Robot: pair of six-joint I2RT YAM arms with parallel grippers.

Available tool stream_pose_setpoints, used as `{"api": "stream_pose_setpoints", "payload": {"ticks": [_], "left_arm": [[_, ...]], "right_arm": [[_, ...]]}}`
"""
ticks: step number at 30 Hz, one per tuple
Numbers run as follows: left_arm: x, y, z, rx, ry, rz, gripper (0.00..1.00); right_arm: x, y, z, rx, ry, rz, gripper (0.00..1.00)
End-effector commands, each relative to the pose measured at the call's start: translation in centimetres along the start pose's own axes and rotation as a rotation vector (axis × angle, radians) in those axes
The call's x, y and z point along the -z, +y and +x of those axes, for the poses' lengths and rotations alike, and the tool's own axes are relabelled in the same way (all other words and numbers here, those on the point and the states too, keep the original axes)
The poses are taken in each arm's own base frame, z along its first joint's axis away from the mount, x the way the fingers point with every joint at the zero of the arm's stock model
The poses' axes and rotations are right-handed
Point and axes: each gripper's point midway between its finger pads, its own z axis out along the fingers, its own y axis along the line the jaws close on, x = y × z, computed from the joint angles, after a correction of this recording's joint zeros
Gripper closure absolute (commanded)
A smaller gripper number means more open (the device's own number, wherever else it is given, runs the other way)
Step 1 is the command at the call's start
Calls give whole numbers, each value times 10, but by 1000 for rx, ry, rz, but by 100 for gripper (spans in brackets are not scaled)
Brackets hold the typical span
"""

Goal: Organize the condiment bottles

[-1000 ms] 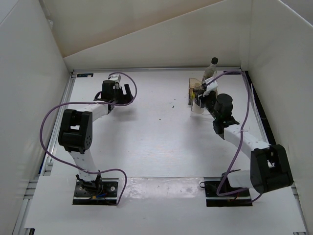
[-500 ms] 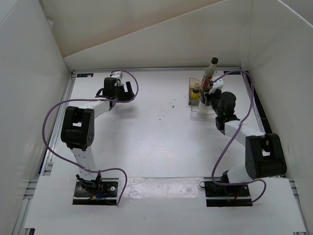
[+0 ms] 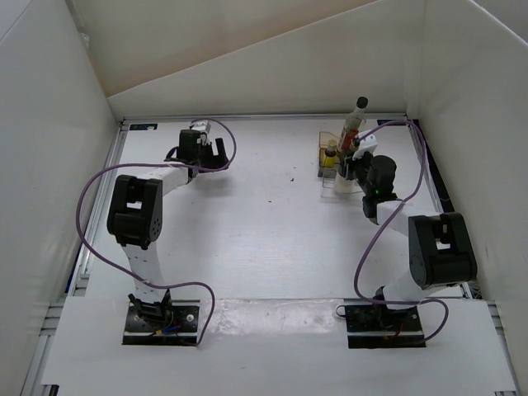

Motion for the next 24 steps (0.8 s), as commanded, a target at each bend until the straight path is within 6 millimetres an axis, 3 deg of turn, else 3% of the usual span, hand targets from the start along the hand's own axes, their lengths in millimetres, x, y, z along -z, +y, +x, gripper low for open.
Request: {"api": "stream_pose_setpoints", "payload": {"ticks": [1, 24], "left_arm": [[2, -7, -21, -23, -44, 7, 0], [-4, -1, -10, -24, -23, -5, 0]], "right_arm": [[-6, -11, -47, 21, -174, 30, 100], [-7, -8, -12, -14, -124, 62, 100]]}}
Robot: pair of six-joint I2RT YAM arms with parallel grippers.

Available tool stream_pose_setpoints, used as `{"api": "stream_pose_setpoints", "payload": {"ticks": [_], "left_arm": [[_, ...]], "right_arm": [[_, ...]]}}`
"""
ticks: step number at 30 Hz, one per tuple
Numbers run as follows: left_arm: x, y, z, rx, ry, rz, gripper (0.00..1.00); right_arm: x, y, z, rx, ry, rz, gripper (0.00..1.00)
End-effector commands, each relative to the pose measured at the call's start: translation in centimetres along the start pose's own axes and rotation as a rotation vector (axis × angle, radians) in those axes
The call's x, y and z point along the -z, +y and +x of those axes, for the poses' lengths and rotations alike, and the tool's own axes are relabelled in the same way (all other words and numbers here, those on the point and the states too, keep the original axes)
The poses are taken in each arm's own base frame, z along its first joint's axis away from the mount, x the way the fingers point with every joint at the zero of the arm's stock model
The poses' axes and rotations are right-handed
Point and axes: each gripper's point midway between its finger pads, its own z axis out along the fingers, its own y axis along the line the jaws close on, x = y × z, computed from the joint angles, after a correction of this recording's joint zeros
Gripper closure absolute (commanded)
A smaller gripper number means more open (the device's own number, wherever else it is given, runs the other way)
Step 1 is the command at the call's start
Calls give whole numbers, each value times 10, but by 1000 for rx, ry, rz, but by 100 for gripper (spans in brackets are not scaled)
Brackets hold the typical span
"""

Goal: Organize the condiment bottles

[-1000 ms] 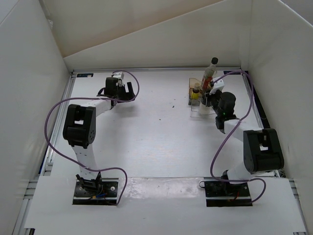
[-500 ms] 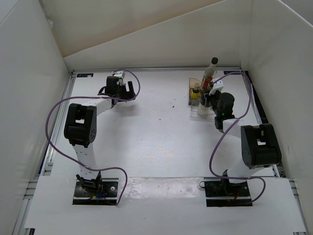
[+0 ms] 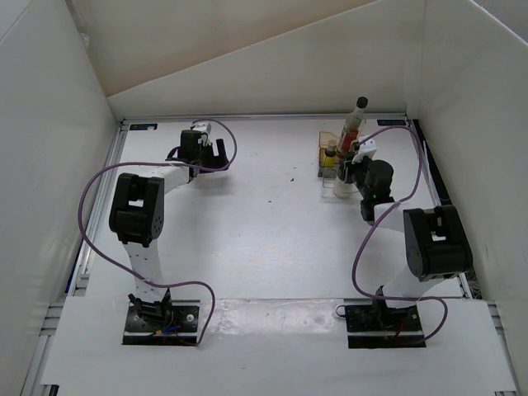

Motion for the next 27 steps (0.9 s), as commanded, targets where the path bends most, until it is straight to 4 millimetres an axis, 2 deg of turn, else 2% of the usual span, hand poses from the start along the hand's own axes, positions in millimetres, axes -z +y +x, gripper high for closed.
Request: {"api": "stream_pose_setpoints", "payload": {"ticks": [1, 5, 6, 9, 10, 12, 13, 14, 20, 27], "left_arm": [[4, -4, -14, -16, -38, 4, 0], [4, -4, -11, -14, -36, 5, 0], [4, -5, -12, -14, -38, 5, 0], [5, -4, -10, -13, -36, 5, 0], [5, -4, -10, -11, -38, 4, 0], [6, -4, -9, -11, -36, 5, 0], [7, -5, -11, -12, -42, 7, 0], [8, -4, -10, -10, -40, 5, 0], [15, -7, -12, -14, -51, 10, 0], [24, -8, -17, -14, -70, 14, 0]], "right_arm": [[-1, -2, -34, 14, -134, 26, 100], [1, -2, -30, 16, -128, 37, 100], [1, -1, -33, 15, -134, 34, 86], [3, 1, -30, 17, -127, 42, 61], [4, 2, -30, 20, -129, 43, 49], [4, -2, -31, 34, -127, 78, 38], [6, -1, -34, 39, -134, 82, 27], [6, -1, -33, 52, -129, 90, 23], [10, 0, -43, 76, -148, 121, 20], [23, -7, -79, 140, -211, 177, 20]]}}
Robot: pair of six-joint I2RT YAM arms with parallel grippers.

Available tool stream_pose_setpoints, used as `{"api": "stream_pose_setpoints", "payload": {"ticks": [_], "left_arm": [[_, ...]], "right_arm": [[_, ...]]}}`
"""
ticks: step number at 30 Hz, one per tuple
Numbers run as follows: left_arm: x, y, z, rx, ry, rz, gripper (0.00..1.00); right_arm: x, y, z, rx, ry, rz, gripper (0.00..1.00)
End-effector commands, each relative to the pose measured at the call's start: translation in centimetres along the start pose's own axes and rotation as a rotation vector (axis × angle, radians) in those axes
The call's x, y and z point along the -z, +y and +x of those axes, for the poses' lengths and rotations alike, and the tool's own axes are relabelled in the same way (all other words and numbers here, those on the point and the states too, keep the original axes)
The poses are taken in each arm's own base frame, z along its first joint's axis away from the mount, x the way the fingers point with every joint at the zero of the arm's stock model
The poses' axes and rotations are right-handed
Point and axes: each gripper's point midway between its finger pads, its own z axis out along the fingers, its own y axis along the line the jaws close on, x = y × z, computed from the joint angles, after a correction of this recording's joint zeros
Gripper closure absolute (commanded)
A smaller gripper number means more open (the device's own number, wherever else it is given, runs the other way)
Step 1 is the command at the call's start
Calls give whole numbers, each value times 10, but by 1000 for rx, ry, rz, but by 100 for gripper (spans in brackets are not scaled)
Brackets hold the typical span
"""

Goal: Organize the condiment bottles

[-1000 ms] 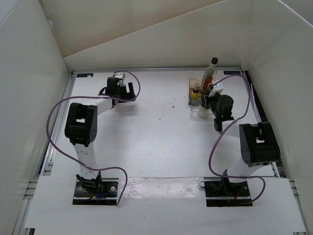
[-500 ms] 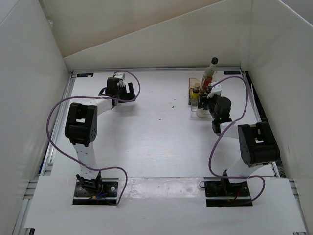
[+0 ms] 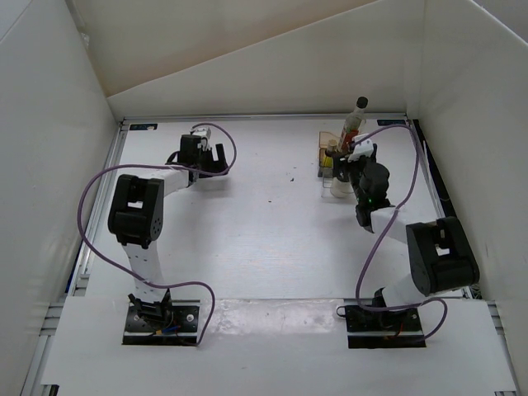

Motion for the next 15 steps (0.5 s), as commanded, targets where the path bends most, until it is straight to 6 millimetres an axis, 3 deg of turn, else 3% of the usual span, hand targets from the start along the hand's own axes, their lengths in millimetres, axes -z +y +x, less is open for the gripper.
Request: {"api": "stream_pose_setpoints", "payload": {"ticks": [1, 5, 9, 15], "left_arm": [[25, -13, -32, -17, -93, 23, 0], [35, -15, -35, -16, -111, 31, 0], [60, -24, -52, -49, -152, 35, 0], [92, -29, -72, -95, -208, 25, 0]], "right_arm": [[6, -17, -44, 53, -112, 76, 20], [14, -21, -75, 88, -166, 100, 18], [26, -18, -107, 106, -192, 88, 18], [35, 9, -138, 18, -204, -16, 18]]}}
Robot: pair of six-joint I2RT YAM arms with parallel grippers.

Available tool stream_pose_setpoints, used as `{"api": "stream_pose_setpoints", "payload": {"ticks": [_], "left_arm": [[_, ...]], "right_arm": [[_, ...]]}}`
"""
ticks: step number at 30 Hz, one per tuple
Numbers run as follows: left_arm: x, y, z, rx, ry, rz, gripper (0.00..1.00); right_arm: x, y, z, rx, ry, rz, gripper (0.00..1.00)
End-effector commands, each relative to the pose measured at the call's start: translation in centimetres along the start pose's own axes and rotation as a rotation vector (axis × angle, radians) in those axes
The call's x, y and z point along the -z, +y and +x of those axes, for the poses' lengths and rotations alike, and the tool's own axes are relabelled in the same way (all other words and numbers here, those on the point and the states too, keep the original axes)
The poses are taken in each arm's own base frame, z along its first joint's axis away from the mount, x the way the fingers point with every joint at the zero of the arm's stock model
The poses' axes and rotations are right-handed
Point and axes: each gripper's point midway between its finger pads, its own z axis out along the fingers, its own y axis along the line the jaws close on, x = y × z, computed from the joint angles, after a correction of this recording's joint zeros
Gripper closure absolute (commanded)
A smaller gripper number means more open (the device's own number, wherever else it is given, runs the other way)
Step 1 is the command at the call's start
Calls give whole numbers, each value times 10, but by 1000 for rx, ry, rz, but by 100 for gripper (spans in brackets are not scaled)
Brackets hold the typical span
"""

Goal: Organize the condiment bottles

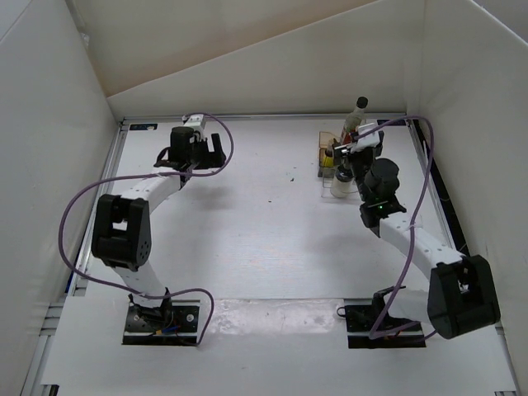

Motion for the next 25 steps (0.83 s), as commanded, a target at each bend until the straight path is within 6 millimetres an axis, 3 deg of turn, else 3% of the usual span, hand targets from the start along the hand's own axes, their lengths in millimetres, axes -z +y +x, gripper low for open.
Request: {"api": "stream_pose_setpoints", "payload": {"ticks": [1, 3, 4, 6, 7, 8, 10, 11, 12, 14, 15, 19, 25], "left_arm": [[36, -11, -38, -44, -94, 5, 0], [39, -12, -40, -44, -90, -14, 0], [40, -12, -34, -47, -64, -38, 0], [44, -23, -42, -68, -57, -40, 0], [44, -18, -44, -68, -49, -90, 0], [42, -22, -41, -76, -33, -114, 0], [41, -26, -42, -71, -27, -130, 0], [40, -25, -37, -82, -15, -173, 0], [40, -26, -41, -91, -22, -182, 0], [41, -25, -34, -108, 7, -224, 0], [43, -28, -46, -106, -11, -223, 0], [51, -23, -51, -110, -16, -261, 0], [57, -22, -60, -150, -22, -277, 0]], "right_arm": [[2, 20, -33, -66, -15, -84, 18], [5, 38, -28, -119, 33, -127, 18], [11, 62, -26, -133, 46, -184, 18], [17, 85, -20, -151, 60, -217, 18], [19, 93, -13, -157, 72, -233, 18], [23, 120, -4, -170, 101, -300, 18], [24, 139, 3, -162, 123, -338, 18], [28, 159, 4, -126, 124, -373, 18], [28, 165, 8, -108, 132, -382, 18], [23, 178, -1, -85, 120, -406, 18], [21, 182, -3, -86, 123, -419, 18], [20, 191, -5, -152, 130, -467, 18], [21, 188, 1, -160, 141, -468, 18]]}}
